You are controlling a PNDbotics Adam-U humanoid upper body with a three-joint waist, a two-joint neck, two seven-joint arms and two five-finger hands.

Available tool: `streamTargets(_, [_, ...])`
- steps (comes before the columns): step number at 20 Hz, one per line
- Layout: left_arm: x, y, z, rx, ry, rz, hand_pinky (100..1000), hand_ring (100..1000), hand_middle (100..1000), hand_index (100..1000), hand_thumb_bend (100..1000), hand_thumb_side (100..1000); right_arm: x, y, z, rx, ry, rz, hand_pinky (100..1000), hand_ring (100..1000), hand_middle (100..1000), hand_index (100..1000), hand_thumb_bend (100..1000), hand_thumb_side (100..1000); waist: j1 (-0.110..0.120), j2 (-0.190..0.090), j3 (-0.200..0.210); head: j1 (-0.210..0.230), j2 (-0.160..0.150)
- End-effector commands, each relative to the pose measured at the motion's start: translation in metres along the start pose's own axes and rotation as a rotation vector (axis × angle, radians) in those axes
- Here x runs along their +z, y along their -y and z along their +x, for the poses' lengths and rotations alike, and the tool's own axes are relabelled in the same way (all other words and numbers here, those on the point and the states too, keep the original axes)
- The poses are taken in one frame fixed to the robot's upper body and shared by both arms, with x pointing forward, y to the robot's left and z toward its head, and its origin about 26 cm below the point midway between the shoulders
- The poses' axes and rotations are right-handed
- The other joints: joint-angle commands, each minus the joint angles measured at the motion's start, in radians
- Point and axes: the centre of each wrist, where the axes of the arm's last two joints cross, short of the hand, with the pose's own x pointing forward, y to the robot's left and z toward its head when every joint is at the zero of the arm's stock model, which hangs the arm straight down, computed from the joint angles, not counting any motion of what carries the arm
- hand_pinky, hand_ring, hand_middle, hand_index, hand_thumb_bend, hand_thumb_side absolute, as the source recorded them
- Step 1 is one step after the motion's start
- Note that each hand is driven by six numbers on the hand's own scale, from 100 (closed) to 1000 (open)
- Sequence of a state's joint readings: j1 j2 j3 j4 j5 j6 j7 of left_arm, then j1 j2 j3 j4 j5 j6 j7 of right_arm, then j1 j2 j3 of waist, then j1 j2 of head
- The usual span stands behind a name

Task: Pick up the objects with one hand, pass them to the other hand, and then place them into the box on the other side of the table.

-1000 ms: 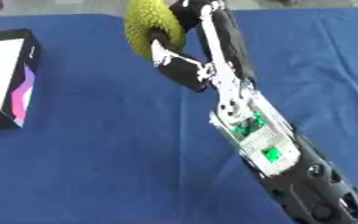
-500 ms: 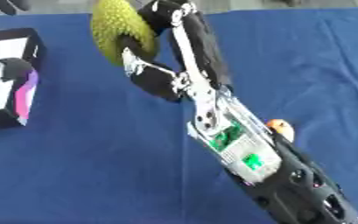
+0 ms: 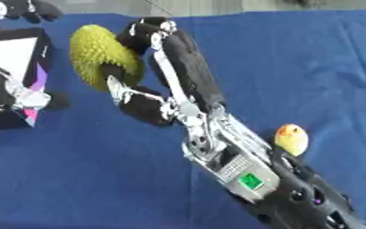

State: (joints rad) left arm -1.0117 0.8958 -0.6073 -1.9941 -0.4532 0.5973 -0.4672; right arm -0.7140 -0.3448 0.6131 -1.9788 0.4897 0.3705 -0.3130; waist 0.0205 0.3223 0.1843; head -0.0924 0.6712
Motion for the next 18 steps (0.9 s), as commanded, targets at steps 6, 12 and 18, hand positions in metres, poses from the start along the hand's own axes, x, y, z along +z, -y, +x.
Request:
streamTargets(6, [-0.002,0.0,0.011,-0.024,0.056,0.01,894,863,837,946,662,469,-0.003,0.002,0.011,0.031,0.07,-0.027,752,556,463,555,100,100,0.003,-0.015,0.003,0.004,-0.012])
streamTargets(12, [-0.005,0.0,0.02,-0.025,0.047,0.013,880,850,826,940,577,429,-0.002,-0.003,0.015,0.031,0.09,-0.018,753,557,462,555,100,100,0.002,-0.014,0.007,0.005,-0.015])
streamTargets(18, [-0.007,0.003,0.027,-0.022,0.051,0.03,863,837,815,936,419,369,-0.001,-0.005,0.017,0.011,0.135,0.018,754,557,461,554,100,100,0.0,-0.012,0.006,0.013,-0.02])
